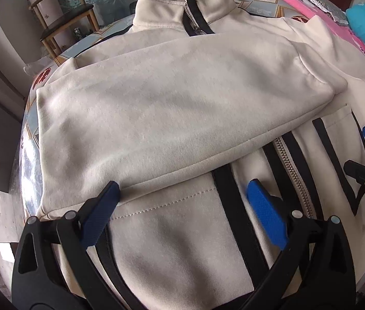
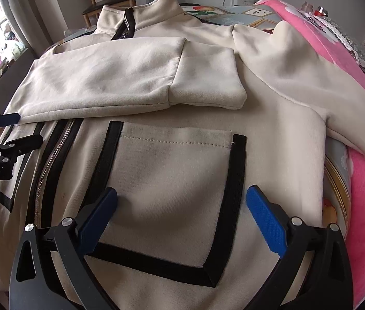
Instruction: Fold large clothes
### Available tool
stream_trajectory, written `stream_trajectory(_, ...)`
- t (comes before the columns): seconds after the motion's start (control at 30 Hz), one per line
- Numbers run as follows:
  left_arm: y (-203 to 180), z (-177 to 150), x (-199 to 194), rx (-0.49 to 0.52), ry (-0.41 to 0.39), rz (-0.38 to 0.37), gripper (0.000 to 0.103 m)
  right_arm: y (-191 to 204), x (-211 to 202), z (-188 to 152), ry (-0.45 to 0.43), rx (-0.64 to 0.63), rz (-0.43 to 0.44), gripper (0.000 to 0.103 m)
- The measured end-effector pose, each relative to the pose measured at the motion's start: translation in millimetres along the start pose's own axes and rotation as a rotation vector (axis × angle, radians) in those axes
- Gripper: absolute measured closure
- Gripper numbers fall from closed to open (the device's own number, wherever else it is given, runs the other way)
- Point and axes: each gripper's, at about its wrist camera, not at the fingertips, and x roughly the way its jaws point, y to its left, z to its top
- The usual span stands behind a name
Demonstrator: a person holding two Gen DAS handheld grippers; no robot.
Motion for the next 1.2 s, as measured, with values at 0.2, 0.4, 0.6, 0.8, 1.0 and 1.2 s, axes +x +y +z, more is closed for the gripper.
stream_trajectory(0.2, 1, 4, 2, 0.004, 0.021, -0.004, 0.006, 2, 2, 2, 0.031, 0.014, -0.011, 0.006)
stream_trajectory(0.4, -1, 2, 1, -0.005, -0.009, 0.005, 0.006, 2, 4, 2, 0.027, -0.008, 0.000, 0.006)
stream_trajectory(0.6, 0, -4, -2, 0.002, -0.024, -0.002, 0.006, -26, -20, 17, 0.036, 0.035, 0.095, 0.006)
stream_trajectory(0.8, 0, -6, -6, 0.029, -0.044, -0.002, 0.006, -132, -92, 28, -0.145, 0.211, 0.064, 0.006)
stream_trajectory(1.0, 4, -1, -30, 0.036, -0.163, 0.011, 0.006, -289, -114, 9, -0.157, 0.557, -0.048, 0.006)
stream_trajectory(1.2, 22, 19, -6, -0.030, -0.138, 0.063, 0.007, -384, -103, -31, -0.142, 0.885, -0.066, 0.022)
